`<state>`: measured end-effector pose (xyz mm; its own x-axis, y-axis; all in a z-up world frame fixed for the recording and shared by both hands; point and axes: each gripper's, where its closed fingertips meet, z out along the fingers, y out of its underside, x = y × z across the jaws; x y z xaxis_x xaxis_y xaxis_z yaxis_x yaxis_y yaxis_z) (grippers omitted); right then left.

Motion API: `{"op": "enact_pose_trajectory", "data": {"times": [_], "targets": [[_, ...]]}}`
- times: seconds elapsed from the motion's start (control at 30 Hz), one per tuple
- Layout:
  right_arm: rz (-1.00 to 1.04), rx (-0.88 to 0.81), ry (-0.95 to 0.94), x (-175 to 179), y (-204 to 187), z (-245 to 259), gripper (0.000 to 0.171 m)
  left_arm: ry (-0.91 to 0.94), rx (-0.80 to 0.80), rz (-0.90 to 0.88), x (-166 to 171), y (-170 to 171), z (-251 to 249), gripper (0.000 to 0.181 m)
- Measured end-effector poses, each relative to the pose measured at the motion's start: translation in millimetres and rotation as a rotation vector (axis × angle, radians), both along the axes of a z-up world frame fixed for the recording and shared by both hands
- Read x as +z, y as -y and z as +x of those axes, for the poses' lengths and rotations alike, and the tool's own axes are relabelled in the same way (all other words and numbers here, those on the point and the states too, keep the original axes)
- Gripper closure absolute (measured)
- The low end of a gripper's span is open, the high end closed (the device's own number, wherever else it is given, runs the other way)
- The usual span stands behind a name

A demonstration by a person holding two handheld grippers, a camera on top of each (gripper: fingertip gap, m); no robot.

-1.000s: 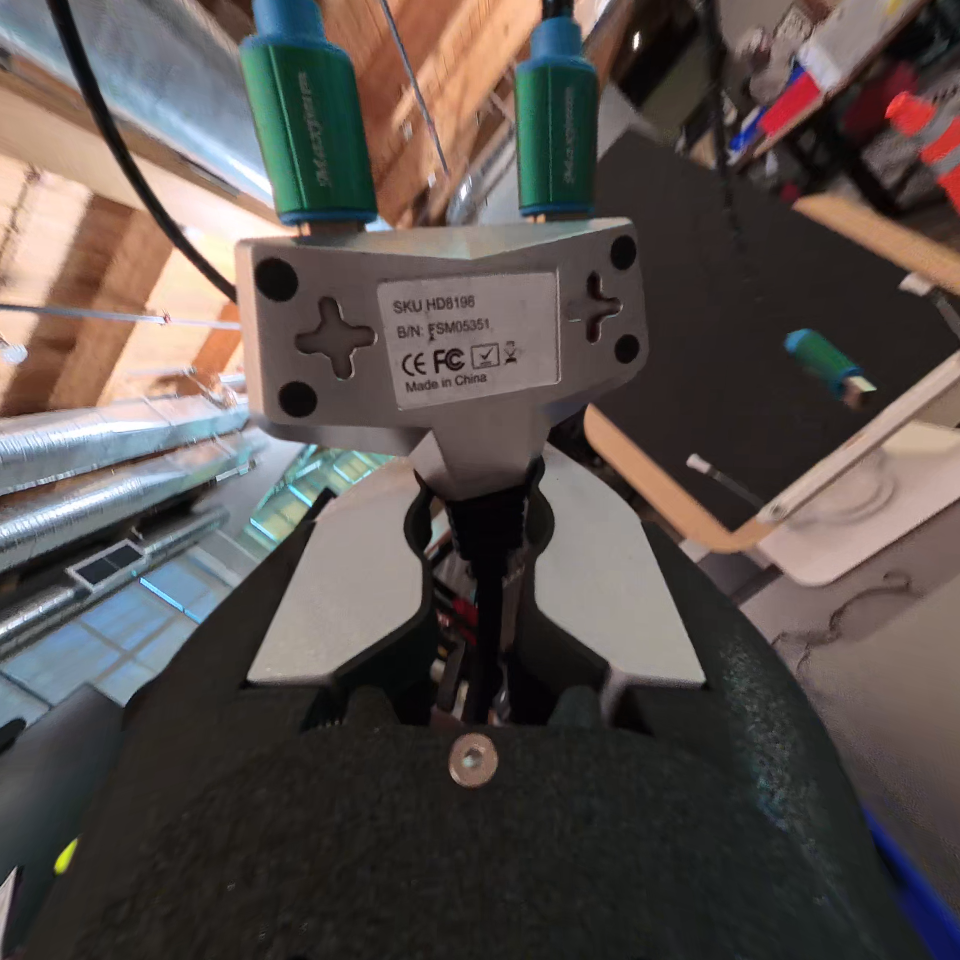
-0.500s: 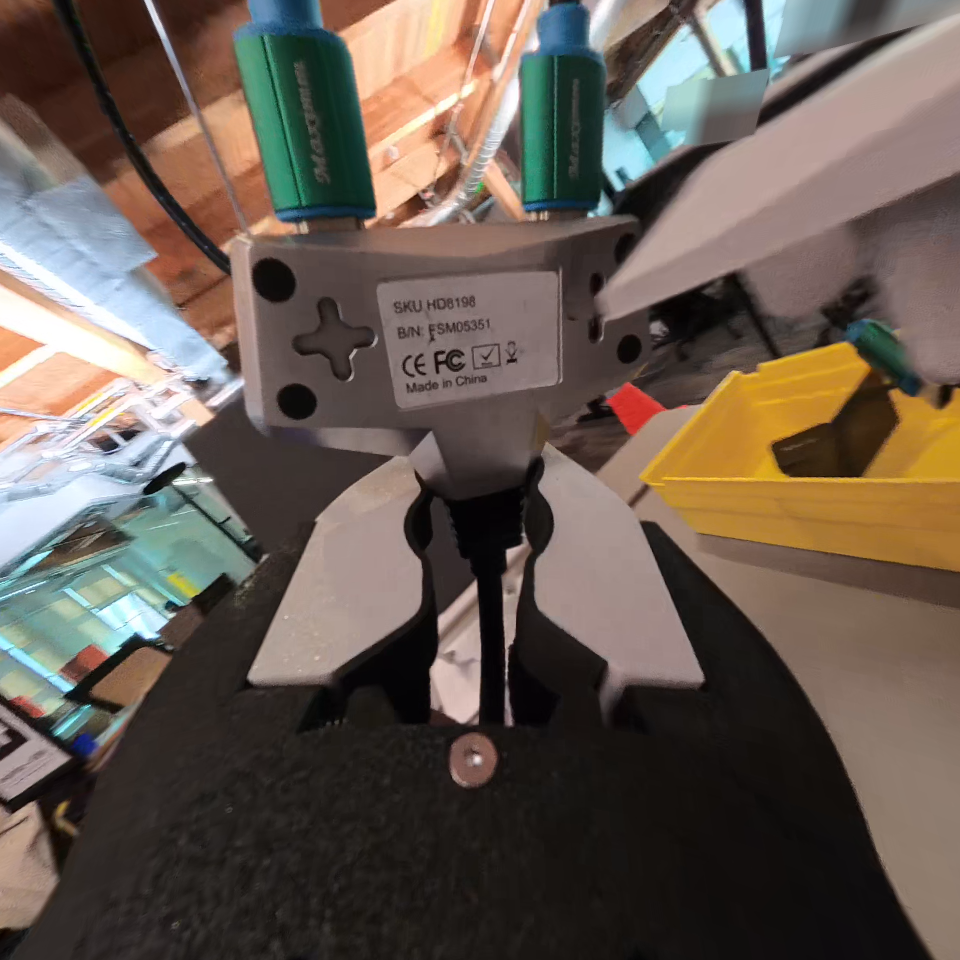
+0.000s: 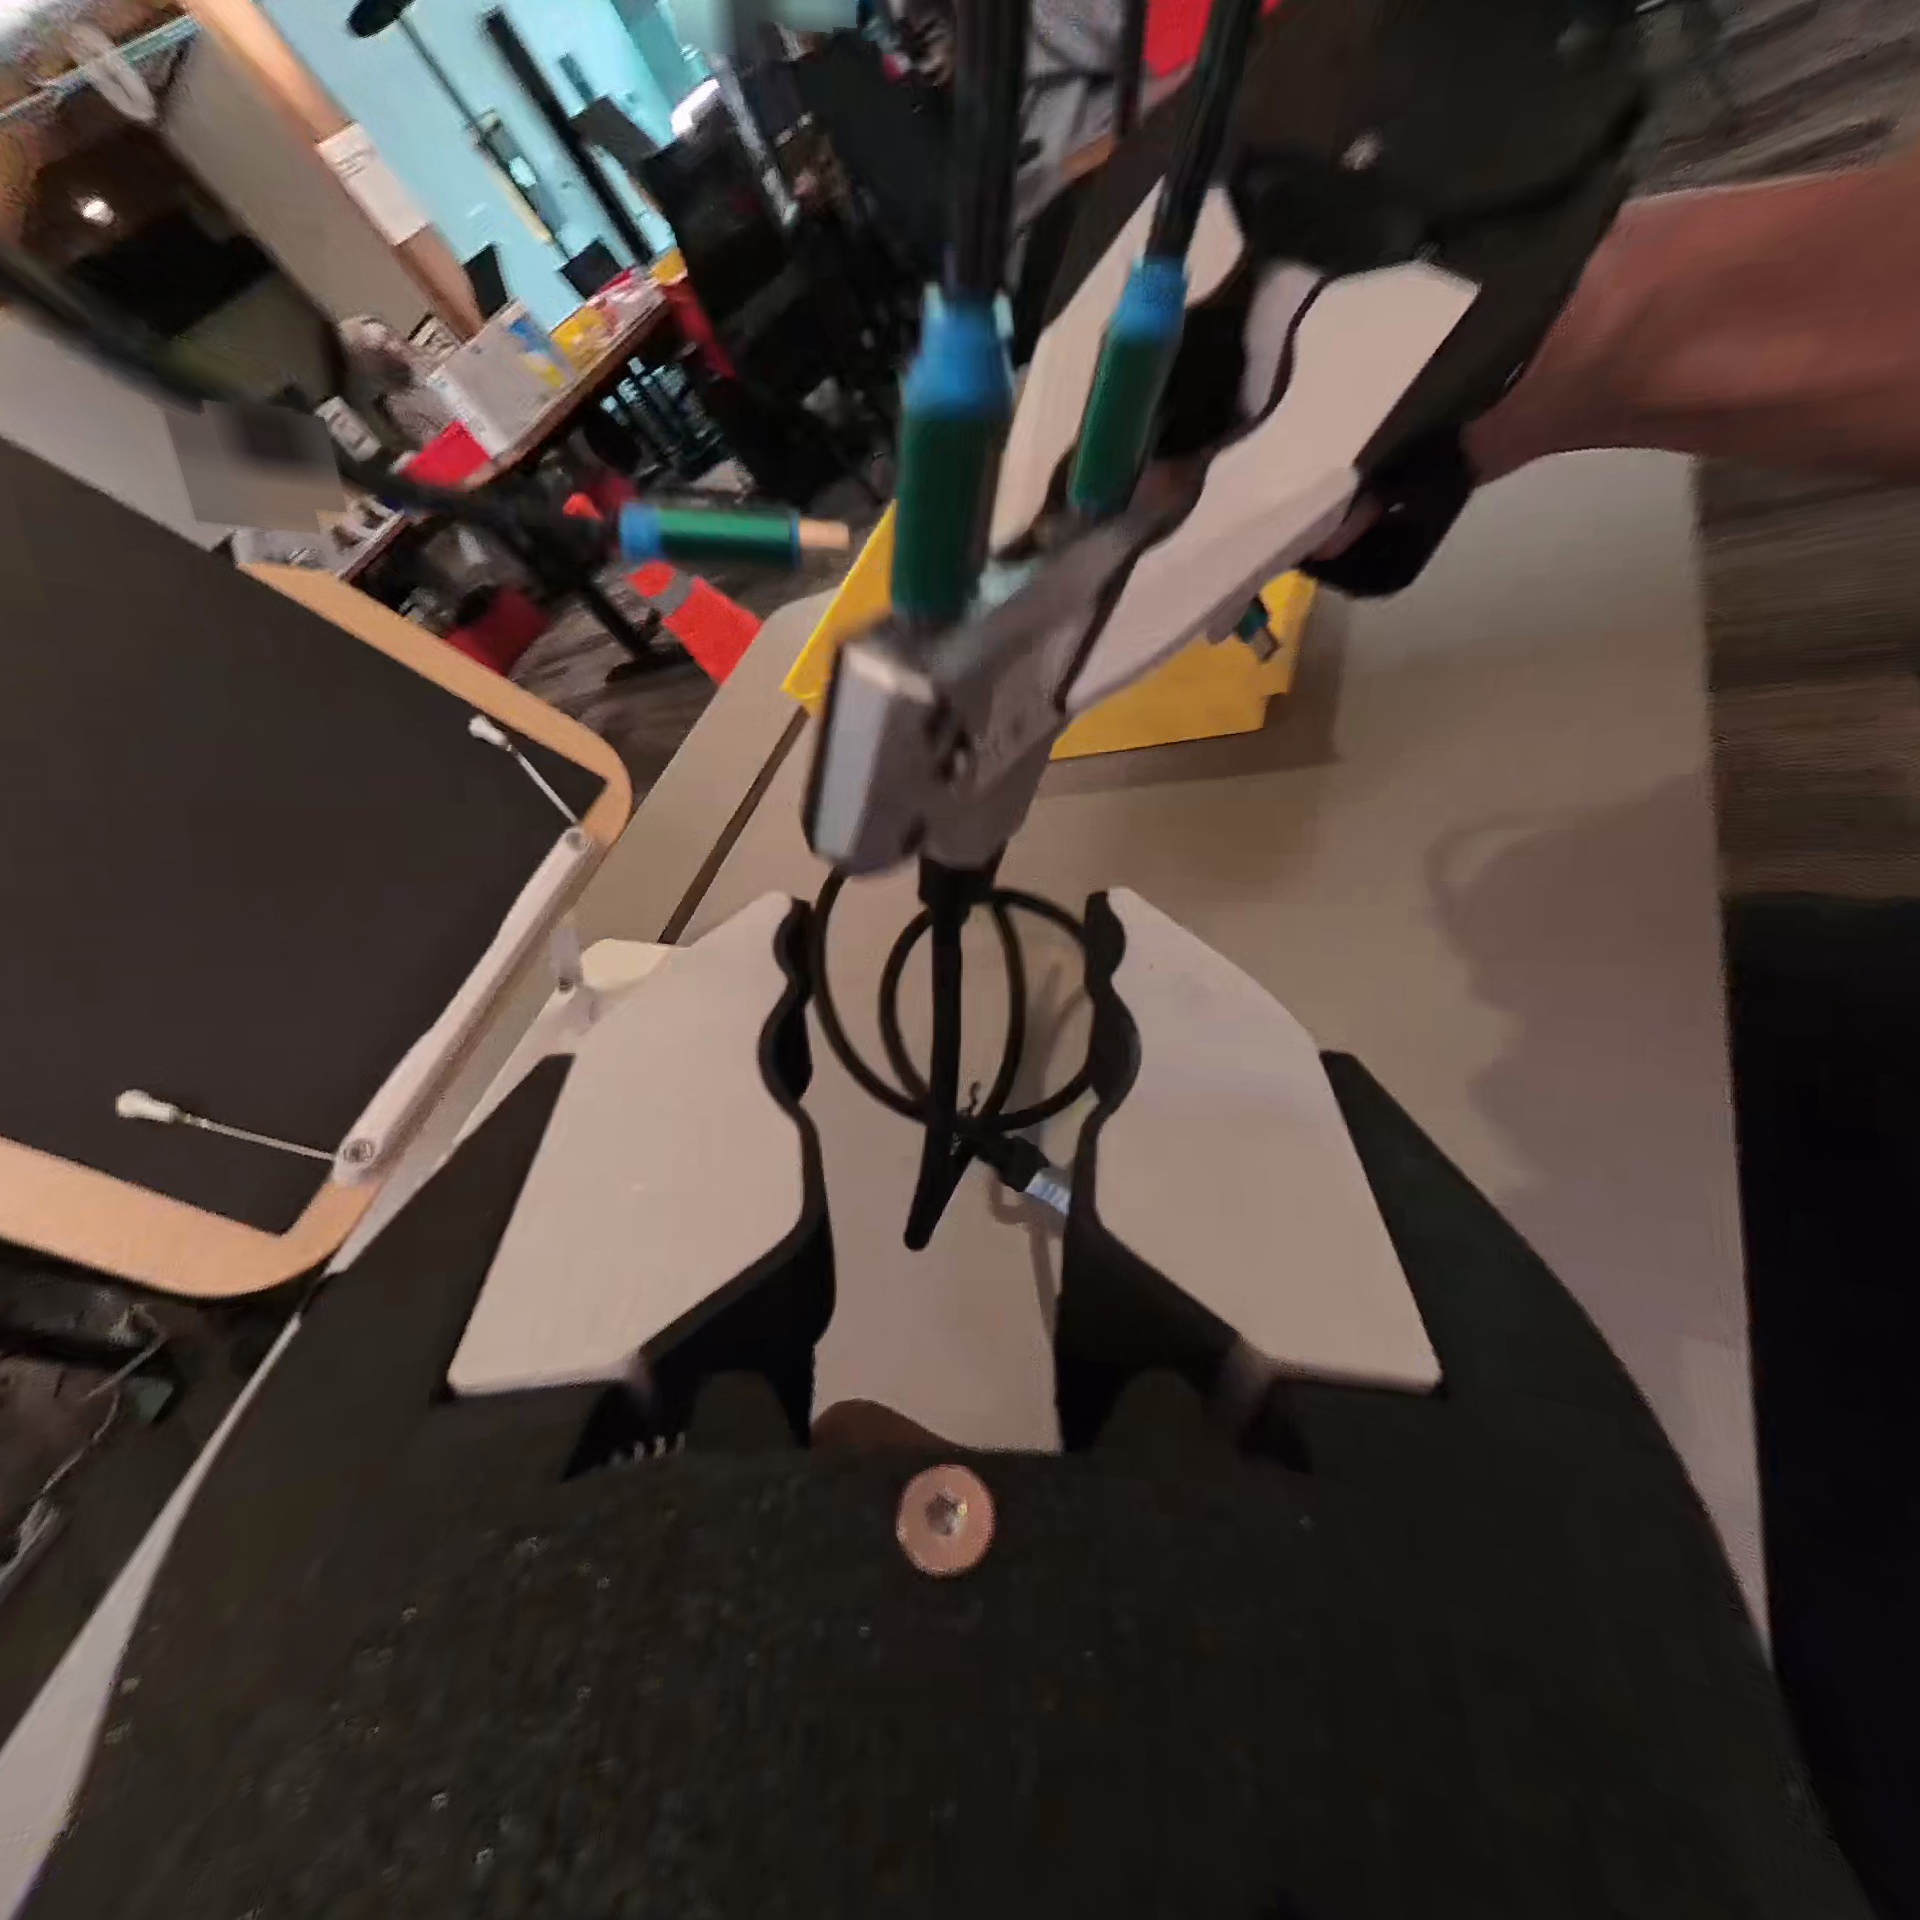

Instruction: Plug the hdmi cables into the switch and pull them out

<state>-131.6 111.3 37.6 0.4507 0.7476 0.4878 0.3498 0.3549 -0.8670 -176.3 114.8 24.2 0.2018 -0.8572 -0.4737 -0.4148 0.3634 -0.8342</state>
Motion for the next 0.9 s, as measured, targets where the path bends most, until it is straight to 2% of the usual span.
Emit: {"op": "enact_pose_trajectory", "data": {"times": [0.13, 0.23, 0.3, 0.37, 0.47, 0.53, 0.7, 0.8, 0.9], "targets": [[0.072, 0.078, 0.149, -12.0, 15.3, -27.0, 0.153, -0.084, -0.127, 0.131, 4.7, 16.7, -4.3, 0.133], [0.09, 0.145, 0.195, -19.8, 27.2, -45.6, 0.152, -0.17, -0.205, 0.161, -8.9, 27.3, -2.4, 0.144], [0.067, 0.174, 0.201, -25.2, 30.3, -52.8, 0.152, -0.229, -0.253, 0.195, -19.7, 32.4, -3.2, 0.16], [0.021, 0.184, 0.201, -31.0, 28.3, -52.4, 0.152, -0.241, -0.232, 0.185, -24.8, 28.9, -2.9, 0.16], [-0.075, 0.11, 0.136, -38.0, 14.5, -46.6, 0.148, -0.209, -0.166, 0.217, -29.3, 15.3, -1.5, 0.159], [-0.121, -0.005, 0.102, -45.1, -0.8, -31.4, 0.146, -0.192, -0.089, 0.213, -35.7, -2.3, -1.9, 0.159], [-0.231, -0.216, -0.029, -64.0, -9.3, 3.6, 0.143, -0.128, 0.241, 0.269, -55.6, -53.3, -2.2, 0.159], [-0.293, -0.296, -0.112, -93.6, -1.4, -4.5, 0.139, -0.171, 0.352, 0.388, -69.1, -60.4, 7.8, 0.16], [-0.281, -0.358, -0.203, -102.8, 1.5, -18.0, 0.139, -0.269, 0.354, 0.522, -90.5, -52.6, 22.9, 0.16]]}}
